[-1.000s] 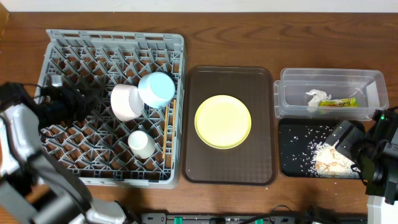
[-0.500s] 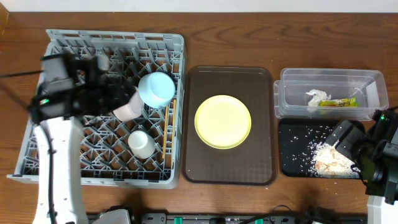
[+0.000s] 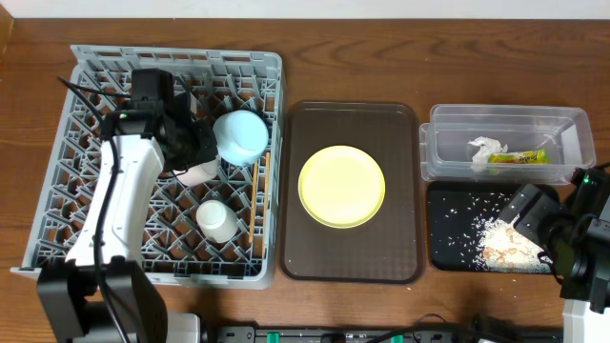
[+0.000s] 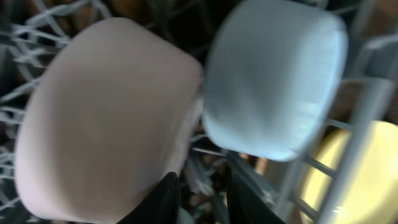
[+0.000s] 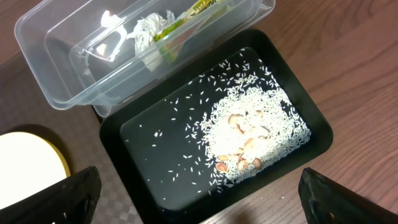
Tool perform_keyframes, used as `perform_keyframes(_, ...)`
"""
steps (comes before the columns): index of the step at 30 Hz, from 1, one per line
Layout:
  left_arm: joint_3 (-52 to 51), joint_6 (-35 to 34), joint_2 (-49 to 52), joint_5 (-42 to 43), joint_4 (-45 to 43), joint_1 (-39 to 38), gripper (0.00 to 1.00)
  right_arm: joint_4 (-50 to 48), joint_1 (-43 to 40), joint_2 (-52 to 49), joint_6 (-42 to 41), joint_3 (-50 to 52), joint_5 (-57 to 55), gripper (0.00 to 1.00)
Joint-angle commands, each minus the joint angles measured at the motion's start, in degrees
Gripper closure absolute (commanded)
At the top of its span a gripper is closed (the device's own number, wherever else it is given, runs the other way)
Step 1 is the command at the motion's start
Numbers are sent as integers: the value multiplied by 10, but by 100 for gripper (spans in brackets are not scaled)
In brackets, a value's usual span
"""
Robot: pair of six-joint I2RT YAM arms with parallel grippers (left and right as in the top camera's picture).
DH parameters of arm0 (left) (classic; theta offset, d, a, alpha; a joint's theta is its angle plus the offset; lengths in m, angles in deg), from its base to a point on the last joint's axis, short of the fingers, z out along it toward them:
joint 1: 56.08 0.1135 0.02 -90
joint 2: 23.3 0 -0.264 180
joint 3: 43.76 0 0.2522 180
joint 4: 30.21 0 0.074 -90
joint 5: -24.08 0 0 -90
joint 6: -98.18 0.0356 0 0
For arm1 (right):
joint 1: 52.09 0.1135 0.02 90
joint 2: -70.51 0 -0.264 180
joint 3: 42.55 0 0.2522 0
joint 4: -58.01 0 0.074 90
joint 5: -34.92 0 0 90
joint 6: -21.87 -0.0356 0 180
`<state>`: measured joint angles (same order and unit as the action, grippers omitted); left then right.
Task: Sort waste into correct bins and load items into the dishwasher
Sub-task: 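Set the pink bowl upright in the rack beside the blue bowl and release, then move the left gripper to the yellow plate and grip its rim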
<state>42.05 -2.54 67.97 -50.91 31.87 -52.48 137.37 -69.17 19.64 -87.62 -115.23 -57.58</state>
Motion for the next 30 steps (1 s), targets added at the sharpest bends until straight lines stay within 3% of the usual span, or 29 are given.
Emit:
perform_keyframes(1, 6, -6, 8, -91, -4, 2, 72, 1, -2, 3, -4, -7, -3, 1)
perform_keyframes(14, 38, -42, -58, -66, 26, 6, 70, 1, -2, 3, -4, -7, -3, 1)
perform_keyframes(18, 38, -42, -101, 26, 44, -29, 51, 1, -2, 3, -4, -7, -3, 1)
perform_keyframes(21, 38, -45, -116, 88, 46, -60, 49, 1, -2, 3, -4, -7, -2, 1)
perform_keyframes(22, 38, -51, -116, 126, 45, -78, 41, 1, -2, 3, -4, -7, -3, 1)
perform_keyframes(24, 35, -72, -111, 162, 45, -101, 6, 1, -2, 3, -4, -7, -3, 1)
perform_keyframes(28, 21, -80, -95, 188, 45, -157, 9, 1, -2, 3, -4, -7, -3, 1)
perform_keyframes(30, 10, -80, -86, 177, 42, -189, 46, 1, -2, 3, -4, -7, -3, 1)
